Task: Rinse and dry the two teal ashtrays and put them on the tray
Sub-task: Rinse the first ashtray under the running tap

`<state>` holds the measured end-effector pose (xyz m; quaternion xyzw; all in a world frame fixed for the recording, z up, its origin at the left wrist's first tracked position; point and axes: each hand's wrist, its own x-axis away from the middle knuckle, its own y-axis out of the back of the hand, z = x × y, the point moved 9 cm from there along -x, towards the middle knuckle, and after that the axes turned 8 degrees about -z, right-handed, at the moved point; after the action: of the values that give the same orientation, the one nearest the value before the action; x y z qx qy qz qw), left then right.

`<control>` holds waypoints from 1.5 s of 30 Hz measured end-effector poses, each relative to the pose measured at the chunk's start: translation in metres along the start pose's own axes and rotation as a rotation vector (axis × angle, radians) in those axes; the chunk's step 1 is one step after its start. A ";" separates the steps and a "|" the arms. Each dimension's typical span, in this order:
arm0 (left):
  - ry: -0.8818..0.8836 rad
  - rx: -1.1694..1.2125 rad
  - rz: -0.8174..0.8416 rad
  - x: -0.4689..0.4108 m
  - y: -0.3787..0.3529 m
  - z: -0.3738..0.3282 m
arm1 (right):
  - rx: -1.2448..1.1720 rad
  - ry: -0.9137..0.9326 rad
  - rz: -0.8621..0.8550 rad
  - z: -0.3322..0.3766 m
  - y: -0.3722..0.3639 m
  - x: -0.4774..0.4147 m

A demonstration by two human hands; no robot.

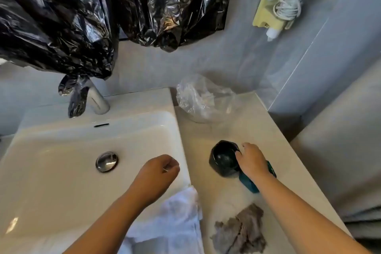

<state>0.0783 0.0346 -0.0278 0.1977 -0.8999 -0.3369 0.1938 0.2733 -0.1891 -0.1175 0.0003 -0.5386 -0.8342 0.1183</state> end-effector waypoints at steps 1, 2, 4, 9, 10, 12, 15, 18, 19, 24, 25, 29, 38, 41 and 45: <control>0.008 0.003 0.002 -0.004 -0.003 0.004 | 0.053 -0.005 0.017 -0.001 -0.004 -0.006; 0.018 0.000 -0.003 -0.007 -0.003 0.005 | 0.099 -0.008 0.029 -0.002 -0.007 -0.010; 0.030 -0.001 0.008 -0.010 -0.006 0.010 | 0.158 -0.006 0.064 -0.004 -0.015 -0.018; 0.048 0.007 0.009 -0.015 -0.012 0.016 | 0.223 0.018 0.091 -0.009 -0.026 -0.032; 0.052 0.005 0.010 -0.015 -0.013 0.016 | 0.222 0.020 0.090 -0.008 -0.025 -0.034; 0.055 0.003 0.012 -0.015 -0.015 0.015 | 0.223 0.030 0.092 -0.007 -0.025 -0.036; 0.064 0.003 0.008 -0.015 -0.015 0.015 | 0.222 0.031 0.122 -0.007 -0.027 -0.038; 0.064 -0.007 0.013 -0.013 -0.015 0.015 | 0.191 0.030 0.157 -0.005 -0.026 -0.035; 0.066 -0.003 0.011 -0.012 -0.014 0.014 | 0.171 0.035 0.160 -0.004 -0.024 -0.033; 0.064 0.009 0.011 -0.005 -0.011 0.012 | 0.035 0.105 0.140 0.014 0.010 -0.013; 0.065 0.023 0.010 -0.003 -0.010 0.011 | 0.017 0.131 0.136 0.023 0.020 -0.007; 0.175 0.256 0.013 0.007 -0.006 0.012 | -0.012 0.289 0.178 0.068 0.056 0.026; 0.259 0.600 0.077 0.030 0.038 0.015 | 0.072 0.703 0.284 0.201 0.082 0.111; 0.231 0.549 0.024 0.038 0.063 0.026 | 0.095 0.757 0.297 0.233 0.075 0.123; 0.220 0.602 -0.033 0.047 0.093 0.046 | 0.074 0.826 0.259 0.272 0.065 0.134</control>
<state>-0.0047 0.1007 0.0137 0.2959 -0.9295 -0.0355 0.2172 0.1211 0.0029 0.0721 0.2707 -0.4711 -0.7225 0.4276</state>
